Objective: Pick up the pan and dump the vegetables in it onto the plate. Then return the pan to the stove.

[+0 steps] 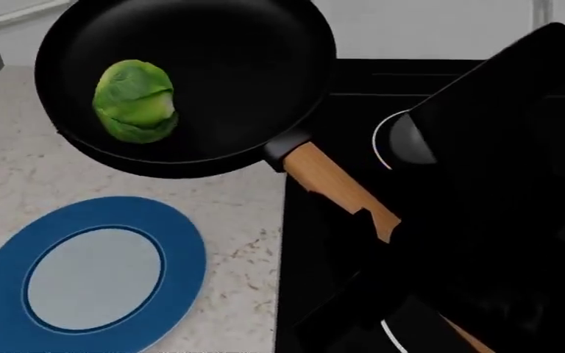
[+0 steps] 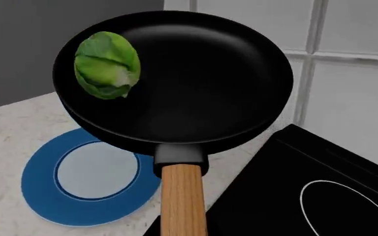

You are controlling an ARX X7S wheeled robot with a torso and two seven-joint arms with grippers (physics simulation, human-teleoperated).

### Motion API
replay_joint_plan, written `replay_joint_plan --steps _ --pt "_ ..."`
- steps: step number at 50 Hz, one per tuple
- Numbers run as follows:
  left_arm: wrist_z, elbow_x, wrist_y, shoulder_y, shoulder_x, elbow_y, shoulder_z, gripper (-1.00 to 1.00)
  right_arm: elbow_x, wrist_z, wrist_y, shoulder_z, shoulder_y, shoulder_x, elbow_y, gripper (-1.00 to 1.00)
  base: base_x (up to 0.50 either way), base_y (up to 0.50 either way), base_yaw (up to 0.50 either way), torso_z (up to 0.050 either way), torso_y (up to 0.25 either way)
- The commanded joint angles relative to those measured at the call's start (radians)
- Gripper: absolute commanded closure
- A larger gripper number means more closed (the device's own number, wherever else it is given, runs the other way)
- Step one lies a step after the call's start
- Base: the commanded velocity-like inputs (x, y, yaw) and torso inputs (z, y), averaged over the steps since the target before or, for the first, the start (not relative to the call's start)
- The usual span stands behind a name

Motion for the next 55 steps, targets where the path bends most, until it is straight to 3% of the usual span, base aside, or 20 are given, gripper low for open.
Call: replay_joint_plan --steps 1,11,13,27,34,36,37,38,45,46,55 --pt "-0.005 0.004 0.025 0.023 -0.001 0.0 0.005 -1.0 -0.178 -0.021 -0.022 0.041 -0.002 0.002 0.02 1.0 0.0 0.0 0.0 0.0 0.0" --pt "-0.006 -0.005 0.043 0.052 0.0 -0.004 -0.016 -1.0 -0.303 -0.061 -0.005 -0.029 -0.014 0.001 0.022 1.0 0.0 0.0 0.0 0.001 0.002" --pt "-0.006 -0.01 0.046 0.057 0.002 -0.005 -0.016 -1.0 -0.406 -0.101 0.006 -0.097 -0.013 0.011 -0.015 1.0 0.0 0.0 0.0 0.0 0.005" --pt "0.008 0.012 0.079 0.099 0.008 -0.015 -0.014 -1.0 -0.457 -0.132 0.056 -0.186 0.067 -0.028 -0.024 1.0 0.0 0.0 0.0 0.001 0.002" --pt "0.017 0.027 0.094 0.105 0.014 -0.03 0.01 -1.0 -0.529 -0.154 0.096 -0.255 0.177 -0.04 -0.061 1.0 0.0 0.0 0.0 0.001 0.003" --pt "0.022 0.033 0.103 0.116 0.019 -0.032 0.01 -1.0 -0.638 -0.189 0.115 -0.364 0.25 -0.028 -0.121 1.0 0.0 0.0 0.0 0.0 0.005" --pt "0.024 0.035 0.107 0.123 0.022 -0.032 0.009 -1.0 -0.594 -0.172 0.124 -0.329 0.253 -0.043 -0.104 1.0 0.0 0.0 0.0 0.0 0.0" --pt "0.026 0.035 0.109 0.129 0.022 -0.032 0.006 -1.0 -0.653 -0.191 0.129 -0.388 0.292 -0.036 -0.134 1.0 0.0 0.0 0.0 0.0 0.0" --pt "0.038 0.039 0.131 0.162 0.032 -0.032 -0.013 -1.0 -0.599 -0.156 0.232 -0.392 0.419 -0.076 -0.164 1.0 0.0 0.0 0.0 0.001 0.003" --pt "0.039 0.04 0.134 0.166 0.033 -0.033 -0.015 -1.0 -0.648 -0.178 0.231 -0.453 0.452 -0.064 -0.189 1.0 0.0 0.0 0.0 0.0 0.0" --pt "0.047 0.04 0.149 0.188 0.039 -0.035 -0.019 -1.0 -0.609 -0.158 0.234 -0.461 0.475 -0.083 -0.2 1.0 0.0 0.0 0.0 0.0 0.002"
